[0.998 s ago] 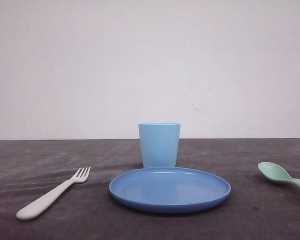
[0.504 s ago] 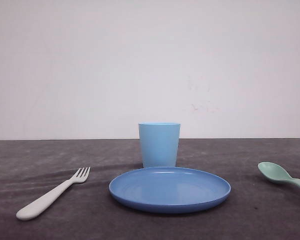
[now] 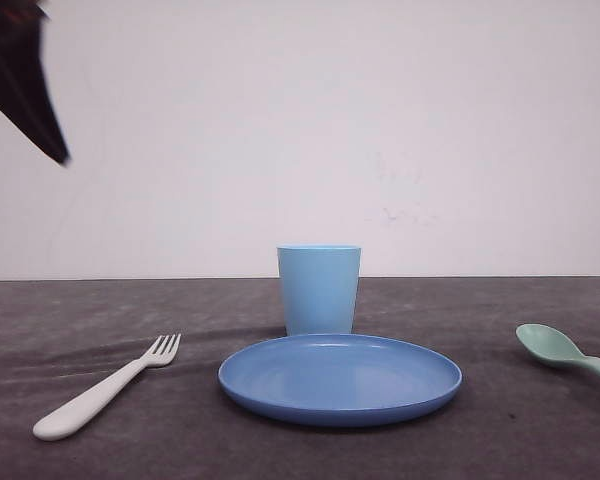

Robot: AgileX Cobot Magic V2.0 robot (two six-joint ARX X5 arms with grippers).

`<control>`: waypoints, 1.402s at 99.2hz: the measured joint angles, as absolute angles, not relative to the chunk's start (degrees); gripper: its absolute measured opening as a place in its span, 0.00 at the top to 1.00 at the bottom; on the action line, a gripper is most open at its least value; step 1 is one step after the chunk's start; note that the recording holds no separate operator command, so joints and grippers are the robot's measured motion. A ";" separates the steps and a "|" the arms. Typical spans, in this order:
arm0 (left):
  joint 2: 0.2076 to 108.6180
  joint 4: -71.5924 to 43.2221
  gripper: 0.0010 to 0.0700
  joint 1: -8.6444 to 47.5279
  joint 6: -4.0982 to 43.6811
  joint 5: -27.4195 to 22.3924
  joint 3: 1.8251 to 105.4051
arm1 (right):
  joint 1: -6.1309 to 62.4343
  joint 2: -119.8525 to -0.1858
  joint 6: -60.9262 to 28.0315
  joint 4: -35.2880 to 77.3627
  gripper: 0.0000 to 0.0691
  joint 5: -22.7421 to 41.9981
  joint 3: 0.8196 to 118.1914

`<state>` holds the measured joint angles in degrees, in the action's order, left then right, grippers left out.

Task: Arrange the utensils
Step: 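Lower the left gripper onto the white fork handle and close it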

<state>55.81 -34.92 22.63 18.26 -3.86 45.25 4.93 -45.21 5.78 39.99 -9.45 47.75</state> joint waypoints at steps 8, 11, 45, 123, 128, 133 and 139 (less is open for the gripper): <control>59.11 -34.89 0.32 25.98 19.57 -1.65 45.25 | 4.93 -45.58 5.78 40.03 0.49 -9.45 47.75; 60.36 -34.83 0.32 27.22 20.03 -0.73 45.25 | 4.93 -45.67 5.78 40.03 0.49 -9.45 47.75; 73.87 -29.52 0.32 39.55 25.19 7.09 45.25 | 4.93 -45.95 5.78 40.05 0.49 -9.19 47.75; 87.88 -23.29 0.81 43.75 31.11 13.34 46.15 | 4.93 -45.95 5.76 41.71 0.49 -9.10 47.75; 87.99 -22.92 0.87 43.81 31.24 13.21 46.15 | 4.93 -45.95 5.76 41.91 0.49 -9.08 47.75; 88.03 -22.79 0.92 44.01 31.35 13.21 46.22 | 4.93 -45.95 5.76 42.06 0.49 -9.06 47.75; 88.03 -22.70 0.94 44.05 31.38 13.30 46.22 | 4.93 -45.95 5.76 42.24 0.49 -9.06 47.75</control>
